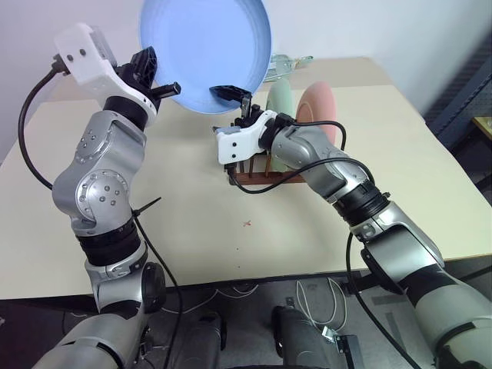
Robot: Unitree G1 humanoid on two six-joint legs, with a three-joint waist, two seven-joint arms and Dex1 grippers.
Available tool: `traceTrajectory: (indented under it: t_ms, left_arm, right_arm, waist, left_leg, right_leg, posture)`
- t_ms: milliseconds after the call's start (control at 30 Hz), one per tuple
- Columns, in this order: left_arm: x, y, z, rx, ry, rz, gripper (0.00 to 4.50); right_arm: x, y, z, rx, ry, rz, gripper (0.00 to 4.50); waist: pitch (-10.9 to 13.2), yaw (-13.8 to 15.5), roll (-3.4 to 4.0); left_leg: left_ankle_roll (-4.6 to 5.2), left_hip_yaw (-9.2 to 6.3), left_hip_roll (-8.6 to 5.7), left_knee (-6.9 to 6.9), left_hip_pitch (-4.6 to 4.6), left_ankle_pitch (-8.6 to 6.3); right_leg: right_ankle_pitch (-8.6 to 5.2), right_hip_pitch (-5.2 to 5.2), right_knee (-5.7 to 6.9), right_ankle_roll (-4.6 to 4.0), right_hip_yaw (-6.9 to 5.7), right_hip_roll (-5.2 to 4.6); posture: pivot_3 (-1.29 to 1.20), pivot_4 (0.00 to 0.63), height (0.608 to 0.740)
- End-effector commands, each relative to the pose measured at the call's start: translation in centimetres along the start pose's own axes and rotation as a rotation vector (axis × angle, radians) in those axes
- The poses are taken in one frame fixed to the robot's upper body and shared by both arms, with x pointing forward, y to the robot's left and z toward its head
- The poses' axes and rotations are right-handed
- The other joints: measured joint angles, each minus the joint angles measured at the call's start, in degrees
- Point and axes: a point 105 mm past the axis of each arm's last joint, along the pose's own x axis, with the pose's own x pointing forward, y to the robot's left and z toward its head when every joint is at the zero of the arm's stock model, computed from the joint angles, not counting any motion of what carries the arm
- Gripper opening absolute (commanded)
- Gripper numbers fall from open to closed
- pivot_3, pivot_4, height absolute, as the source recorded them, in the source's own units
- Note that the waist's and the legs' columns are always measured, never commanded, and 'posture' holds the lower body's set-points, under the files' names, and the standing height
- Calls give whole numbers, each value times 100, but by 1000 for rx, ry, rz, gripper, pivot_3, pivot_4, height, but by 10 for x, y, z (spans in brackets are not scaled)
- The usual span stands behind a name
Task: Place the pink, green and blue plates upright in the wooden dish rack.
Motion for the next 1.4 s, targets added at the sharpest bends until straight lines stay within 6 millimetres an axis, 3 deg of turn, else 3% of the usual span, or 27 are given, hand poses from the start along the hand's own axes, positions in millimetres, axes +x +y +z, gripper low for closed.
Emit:
traceTrajectory:
  t_ms: [33,100,167,200,333,400,467,633,733,800,900,1000,1233,1400]
  left_arm:
    - [-4,-14,14,4,-55,-50,0]
    - [-3,-14,13,-1,-53,-54,0]
    - [-3,-15,12,-28,-58,-72,695]
    - [-4,-16,14,-52,-70,-80,1017]
    - [-2,-6,32,-155,-164,-34,2936]
    - [-3,23,54,-234,-279,80,3971]
    - [-9,58,72,-221,-369,218,3971]
    - [-22,111,88,42,-381,380,3971]
    - [-29,144,58,390,-172,481,3971]
    - [-35,152,17,561,5,424,3971]
    - [-47,152,-29,603,142,340,3971]
    - [-60,137,-71,612,232,220,3971]
    - [-78,93,-119,548,286,-9,3971]
    - [-78,74,-128,483,285,-86,3971]
  right_arm:
    - [3,-24,7,-34,-28,-72,2174]
    - [2,-24,6,-41,-25,-74,1206]
    - [2,-24,6,-49,-20,-78,157]
    - [1,-25,5,-55,-16,-83,0]
    - [0,-25,4,-29,-10,-89,0]
    - [-1,-27,5,54,-17,-112,0]
    - [-3,-33,9,149,-42,-145,0]
    - [-9,-51,24,304,-134,-220,0]
    - [-20,-78,37,625,-248,-317,0]
    - [-32,-95,49,922,-375,-327,0]
    - [-46,-102,61,1247,-491,-260,0]
    - [-54,-91,62,1508,-492,-185,0]
    - [-55,-58,37,1840,-262,-203,0]
    - [-53,-53,23,1905,-184,-234,0]
  waist:
    - [0,-4,0]
    - [0,-6,0]
    - [0,-9,0]
    - [0,-5,0]
    - [0,7,0]
    - [0,4,0]
    - [0,-31,0]
    - [1,-33,3]
    - [2,-27,6]
    - [3,-9,9]
    - [2,55,7]
    - [-2,113,1]
    - [1,129,11]
    - [1,120,14]
  left_leg:
    - [0,0,0,0,0,0]
    - [0,0,0,-1,0,0]
    - [0,0,0,-1,0,0]
    - [0,0,0,-1,0,0]
    - [-1,0,0,3,-1,1]
    - [-2,0,0,2,-1,1]
    - [-2,0,1,1,0,1]
    - [-2,3,4,-9,7,1]
    - [-1,2,3,-7,6,0]
    - [9,-1,3,-8,6,-5]
    - [20,-13,0,-2,3,-11]
    - [21,-18,2,0,3,-12]
    - [20,-10,4,-14,2,-12]
    - [21,-3,5,-20,3,-11]
  right_leg:
    - [0,0,0,0,0,0]
    - [0,0,0,0,0,1]
    - [0,0,0,0,0,1]
    - [0,0,0,0,1,1]
    - [0,1,-1,0,1,1]
    - [0,1,-1,0,1,1]
    - [0,0,-1,0,1,2]
    - [0,-4,1,-1,6,7]
    - [0,-2,2,-1,7,7]
    - [0,-3,6,-1,6,7]
    - [0,4,7,-1,2,5]
    - [1,2,8,-4,0,4]
    - [5,-11,10,-13,2,2]
    - [5,-15,10,-12,3,2]
  posture:
    - [0,150,740]
    - [0,150,740]
    - [0,150,740]
    - [0,150,740]
    - [0,150,740]
    - [0,150,740]
    - [0,150,740]
    - [0,150,740]
    - [0,150,740]
    - [0,150,740]
    - [0,150,740]
    - [0,150,740]
    - [0,150,740]
    - [0,150,740]
